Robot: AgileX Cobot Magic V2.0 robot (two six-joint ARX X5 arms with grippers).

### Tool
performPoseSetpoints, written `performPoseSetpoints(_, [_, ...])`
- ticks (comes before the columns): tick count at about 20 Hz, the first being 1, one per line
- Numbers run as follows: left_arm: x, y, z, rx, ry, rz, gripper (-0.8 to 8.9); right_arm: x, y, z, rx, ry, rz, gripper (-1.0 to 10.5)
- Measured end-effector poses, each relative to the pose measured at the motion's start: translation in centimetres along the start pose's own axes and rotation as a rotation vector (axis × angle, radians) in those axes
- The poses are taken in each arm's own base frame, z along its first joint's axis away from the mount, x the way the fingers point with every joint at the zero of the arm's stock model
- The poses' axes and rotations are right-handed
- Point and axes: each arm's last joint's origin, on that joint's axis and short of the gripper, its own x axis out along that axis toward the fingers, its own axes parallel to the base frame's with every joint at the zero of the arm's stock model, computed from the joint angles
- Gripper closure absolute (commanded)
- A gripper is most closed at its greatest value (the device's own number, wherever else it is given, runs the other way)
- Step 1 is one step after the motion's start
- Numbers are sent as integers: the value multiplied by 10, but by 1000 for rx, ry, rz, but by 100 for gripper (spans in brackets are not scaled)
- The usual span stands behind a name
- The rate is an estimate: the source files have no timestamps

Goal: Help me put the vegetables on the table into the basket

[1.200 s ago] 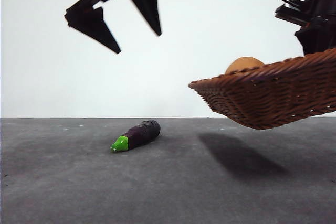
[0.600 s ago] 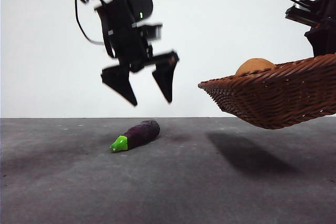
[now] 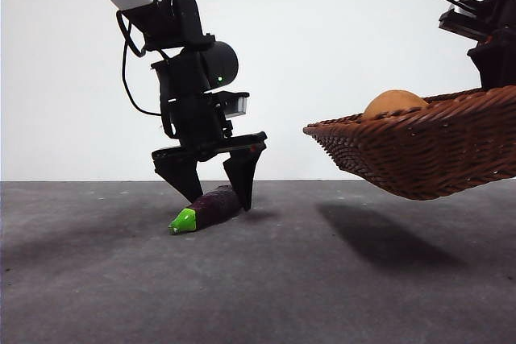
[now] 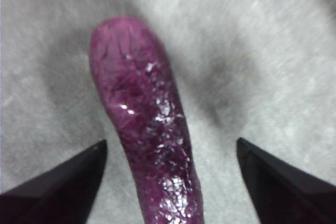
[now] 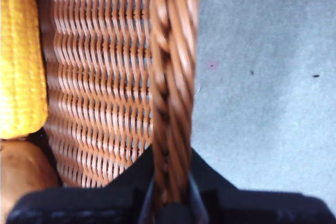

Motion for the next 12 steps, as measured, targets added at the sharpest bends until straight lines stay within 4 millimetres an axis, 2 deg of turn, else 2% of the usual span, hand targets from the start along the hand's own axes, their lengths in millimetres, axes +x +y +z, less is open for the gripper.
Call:
performPoseSetpoints(1, [0, 0, 1, 1, -6, 1, 675, 0, 0, 0, -1, -1, 0, 954])
performPoseSetpoints(2, [0, 0, 2, 2, -16, 2, 765, 0, 0, 0, -2, -1, 0, 954])
performPoseSetpoints(3, [0, 0, 2, 2, -16, 2, 797, 0, 0, 0, -3, -1, 0, 954])
performPoseSetpoints(4, [0, 0, 1, 2, -15, 2, 827, 0, 0, 0, -3, 0, 0, 954])
performPoseSetpoints(7, [0, 0, 2, 1, -17, -16, 826, 0, 0, 0, -3, 1, 0, 954])
performPoseSetpoints(9, [-6, 2, -1, -14, 2, -103, 826, 0, 0, 0, -3, 1, 0, 954])
performPoseSetpoints(10, [-19, 4, -1, -30, -6, -149, 826, 0, 0, 0, -3, 0, 0, 954])
performPoseSetpoints(12, [-68, 5, 2, -44, -91, -225, 826, 0, 0, 0, -3, 0, 0, 954])
